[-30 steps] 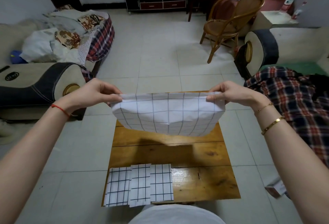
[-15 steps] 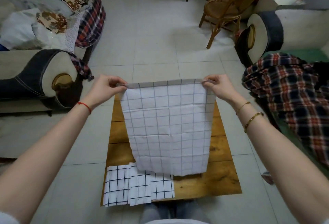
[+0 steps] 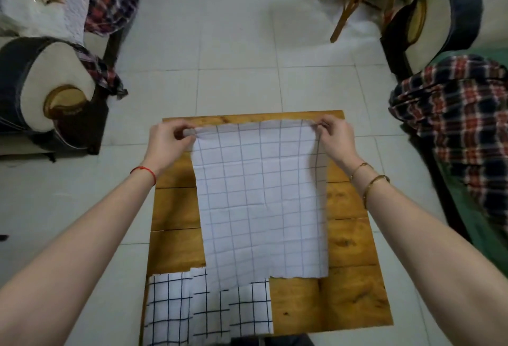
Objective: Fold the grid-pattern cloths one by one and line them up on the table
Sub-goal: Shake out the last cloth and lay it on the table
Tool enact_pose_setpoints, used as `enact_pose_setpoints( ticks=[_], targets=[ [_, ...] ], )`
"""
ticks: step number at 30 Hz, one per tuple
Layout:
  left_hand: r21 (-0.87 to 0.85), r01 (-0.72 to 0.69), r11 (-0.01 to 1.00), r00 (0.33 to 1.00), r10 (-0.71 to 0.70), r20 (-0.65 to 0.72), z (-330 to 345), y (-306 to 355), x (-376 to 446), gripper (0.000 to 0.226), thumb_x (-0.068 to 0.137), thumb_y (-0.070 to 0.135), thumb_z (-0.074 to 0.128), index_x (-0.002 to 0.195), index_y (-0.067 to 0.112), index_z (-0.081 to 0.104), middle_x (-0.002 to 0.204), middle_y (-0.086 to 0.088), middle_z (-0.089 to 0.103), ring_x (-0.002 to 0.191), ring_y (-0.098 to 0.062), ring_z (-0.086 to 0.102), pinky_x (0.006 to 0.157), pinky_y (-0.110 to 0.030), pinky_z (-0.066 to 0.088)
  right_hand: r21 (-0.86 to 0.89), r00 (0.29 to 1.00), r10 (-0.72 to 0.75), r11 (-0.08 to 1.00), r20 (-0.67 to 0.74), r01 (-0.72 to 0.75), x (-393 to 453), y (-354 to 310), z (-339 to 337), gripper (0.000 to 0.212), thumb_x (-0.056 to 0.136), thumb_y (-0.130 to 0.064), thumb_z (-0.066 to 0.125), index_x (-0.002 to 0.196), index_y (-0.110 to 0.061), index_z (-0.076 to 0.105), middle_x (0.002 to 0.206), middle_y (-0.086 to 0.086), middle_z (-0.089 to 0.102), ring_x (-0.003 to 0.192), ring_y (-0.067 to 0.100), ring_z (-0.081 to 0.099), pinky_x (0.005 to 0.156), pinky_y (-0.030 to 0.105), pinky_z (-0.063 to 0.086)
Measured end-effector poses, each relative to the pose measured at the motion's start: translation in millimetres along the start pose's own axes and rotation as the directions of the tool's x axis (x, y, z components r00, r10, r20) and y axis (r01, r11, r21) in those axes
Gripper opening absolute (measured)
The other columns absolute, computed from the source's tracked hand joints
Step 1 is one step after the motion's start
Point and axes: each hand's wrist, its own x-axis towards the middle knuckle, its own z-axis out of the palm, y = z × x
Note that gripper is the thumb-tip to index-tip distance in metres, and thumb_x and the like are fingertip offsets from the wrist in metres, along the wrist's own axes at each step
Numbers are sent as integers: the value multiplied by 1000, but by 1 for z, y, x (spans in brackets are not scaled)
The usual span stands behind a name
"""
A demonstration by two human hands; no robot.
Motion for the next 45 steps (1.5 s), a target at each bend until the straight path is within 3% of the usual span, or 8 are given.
enact_pose_setpoints(
  ticks=[4,9,16,22,27,35,39,45],
  targets=[
    [-28,34,999,999,-34,-8,10,-15,2,23,81,3,68,101,11,73,100,-1,71,96,-16,65,89,-25,52,31,1000,5,1000,4,-5,-1,9,13,20,89,-3,52,95,-11,70,87,-6,67,87,11,62,75,13,43],
    [-10,39,999,999,-39,17,21,-20,-8,22,82,1,69,102,11,73,98,1,70,93,-11,63,81,-2,44,36,999,27,999,35,-28,-17,18,19,21,93,0,51,100,-8,69,94,-5,66,92,8,60,80,11,42],
    [39,22,999,995,-26,101,33,-27,-49,24,87,7,67,108,17,72,102,7,68,96,-8,61,89,-19,47,-24,995,31,999,95,-29,-46,42,22,25,94,1,51,111,-9,66,104,-4,65,100,8,60,83,7,43],
    [74,0,997,969,-18,247,46,-36,-95,27,87,1,65,104,21,72,100,10,69,92,4,60,81,-3,42,-160,979,-31,985,200,64,-81,67,23,33,91,3,52,112,-18,66,104,5,65,96,13,58,83,17,42],
    [84,118,989,932,-140,333,66,-48,-137,29,90,5,63,98,31,71,99,13,70,94,5,60,80,-6,44,-277,960,-80,948,268,156,-128,88,29,38,88,-2,54,116,-24,66,112,3,63,101,22,61,83,38,54],
    [-78,394,916,840,-324,435,82,-57,-178,23,86,4,65,87,26,74,95,9,72,94,-4,65,86,-23,52,-353,933,-169,893,317,281,-179,103,23,50,76,9,65,119,-16,66,108,14,68,106,32,63,71,38,59],
    [-170,502,848,865,-495,86,82,-45,-174,26,96,20,51,74,17,64,77,-3,65,79,-20,59,80,-38,50,-374,924,-185,874,336,311,-190,102,19,60,68,13,72,121,-15,65,108,15,67,102,30,65,69,33,58],
    [-179,736,652,676,-704,218,89,-24,-139,59,90,59,51,126,13,59,127,-6,58,121,-26,50,102,-37,35,-361,911,-208,869,357,340,-194,98,23,64,63,15,73,119,-16,65,109,15,68,103,30,65,72,36,59]
  ],
)
